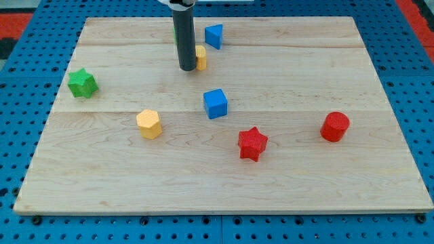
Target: Slide the blue cube to the bottom side of the yellow heart
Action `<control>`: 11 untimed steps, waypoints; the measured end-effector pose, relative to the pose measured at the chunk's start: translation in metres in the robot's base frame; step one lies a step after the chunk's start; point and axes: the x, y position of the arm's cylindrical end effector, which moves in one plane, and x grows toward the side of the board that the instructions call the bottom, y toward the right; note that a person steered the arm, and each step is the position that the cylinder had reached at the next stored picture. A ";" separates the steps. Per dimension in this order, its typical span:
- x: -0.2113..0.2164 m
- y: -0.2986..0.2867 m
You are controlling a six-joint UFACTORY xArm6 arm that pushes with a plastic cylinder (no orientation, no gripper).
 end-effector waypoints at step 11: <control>0.061 0.002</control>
